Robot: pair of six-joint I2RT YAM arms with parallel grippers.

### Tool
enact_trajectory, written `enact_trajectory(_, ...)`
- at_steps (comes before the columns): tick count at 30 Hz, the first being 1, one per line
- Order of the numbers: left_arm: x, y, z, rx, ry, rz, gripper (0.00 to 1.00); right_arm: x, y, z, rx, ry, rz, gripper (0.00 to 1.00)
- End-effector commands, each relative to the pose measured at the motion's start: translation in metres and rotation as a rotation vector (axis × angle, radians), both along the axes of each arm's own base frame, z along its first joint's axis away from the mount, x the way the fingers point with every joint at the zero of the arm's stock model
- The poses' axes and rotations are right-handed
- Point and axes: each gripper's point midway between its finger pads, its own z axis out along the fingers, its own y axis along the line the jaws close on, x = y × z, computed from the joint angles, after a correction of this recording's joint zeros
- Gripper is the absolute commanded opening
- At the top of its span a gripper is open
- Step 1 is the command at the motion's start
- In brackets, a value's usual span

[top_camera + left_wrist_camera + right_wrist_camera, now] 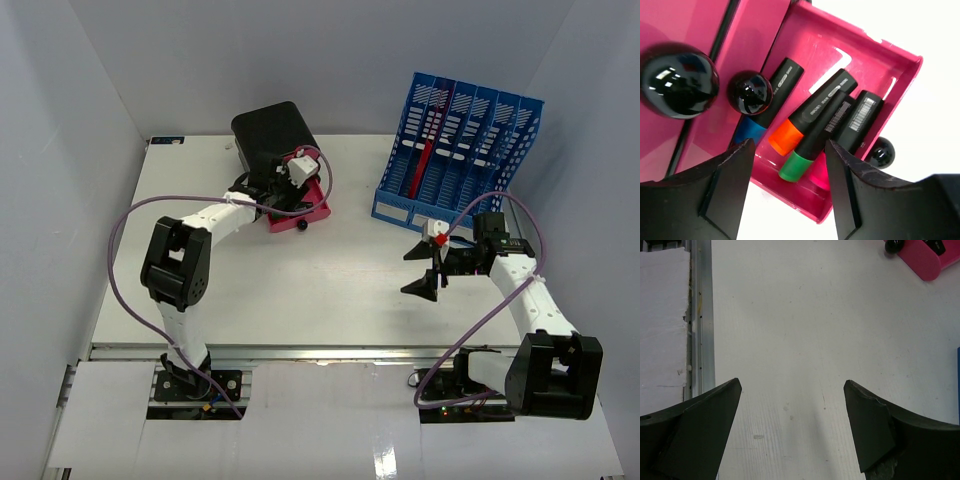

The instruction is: Organize the desk

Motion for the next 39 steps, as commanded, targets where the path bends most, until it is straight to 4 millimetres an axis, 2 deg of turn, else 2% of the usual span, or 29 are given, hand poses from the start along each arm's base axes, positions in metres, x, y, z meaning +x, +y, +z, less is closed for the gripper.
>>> enact_trajectory(1, -0.017, -0.020, 0.065, -0.155, -0.081, -0.025, 0.73, -0.011, 0.007, -0.007, -0.039, -0.131, 0.113, 0.90)
enact_trajectory(4, -0.041, -0.021, 0.077, -0.239, -0.048, -0.012, 0.77, -0.016, 0.013, -0.016, -0.130, -0.253, 0.219, 0.90)
enact_trajectory(6, -0.064, -0.018, 0.104, -0.339, -0.051, 0.020, 0.81, -0.008, 0.019, -0.020, -0.210, -0.360, 0.275, 0.90)
enact_trajectory(8, -0.088, -0.012, 0.116, -0.416, -0.035, 0.049, 0.83, 0.003, 0.030, -0.019, -0.271, -0.437, 0.310, 0.90)
enact_trajectory(9, -0.098, -0.008, 0.109, -0.432, -0.008, 0.064, 0.85, 0.005, 0.037, -0.018, -0.285, -0.459, 0.334, 0.90)
enact_trajectory(11, -0.131, 0.000, 0.137, -0.570, -0.002, 0.090, 0.88, 0.020, 0.057, -0.012, -0.294, -0.550, 0.381, 0.93)
enact_trajectory(12, -0.143, 0.004, 0.141, -0.603, 0.001, 0.088, 0.88, 0.023, 0.070, -0.020, -0.312, -0.550, 0.430, 0.95)
enact_trajectory(14, -0.169, 0.017, 0.149, -0.666, -0.023, 0.108, 0.92, 0.036, 0.092, -0.021, -0.330, -0.552, 0.482, 0.95)
enact_trajectory(16, -0.191, 0.031, 0.155, -0.715, -0.072, 0.136, 0.98, 0.052, 0.115, -0.022, -0.349, -0.535, 0.513, 0.88)
enact_trajectory(18, -0.208, 0.043, 0.150, -0.735, -0.108, 0.161, 0.98, 0.072, 0.138, -0.015, -0.364, -0.541, 0.508, 0.77)
enact_trajectory(20, -0.225, 0.058, 0.160, -0.768, -0.190, 0.177, 0.98, 0.090, 0.164, -0.028, -0.397, -0.526, 0.498, 0.65)
enact_trajectory(22, -0.230, 0.070, 0.150, -0.762, -0.224, 0.226, 0.98, 0.106, 0.183, -0.034, -0.410, -0.488, 0.437, 0.44)
enact_trajectory(23, -0.233, 0.075, 0.147, -0.760, -0.238, 0.239, 0.98, 0.113, 0.192, -0.037, -0.415, -0.487, 0.422, 0.40)
enact_trajectory(27, -0.238, 0.084, 0.153, -0.760, -0.285, 0.255, 0.98, 0.138, 0.222, -0.055, -0.440, -0.484, 0.387, 0.32)
enact_trajectory(35, -0.235, 0.090, 0.155, -0.741, -0.307, 0.281, 0.98, 0.159, 0.239, -0.095, -0.512, -0.423, 0.336, 0.20)
enact_trajectory(39, -0.238, 0.093, 0.161, -0.755, -0.333, 0.289, 0.98, 0.178, 0.240, -0.105, -0.549, -0.445, 0.264, 0.19)
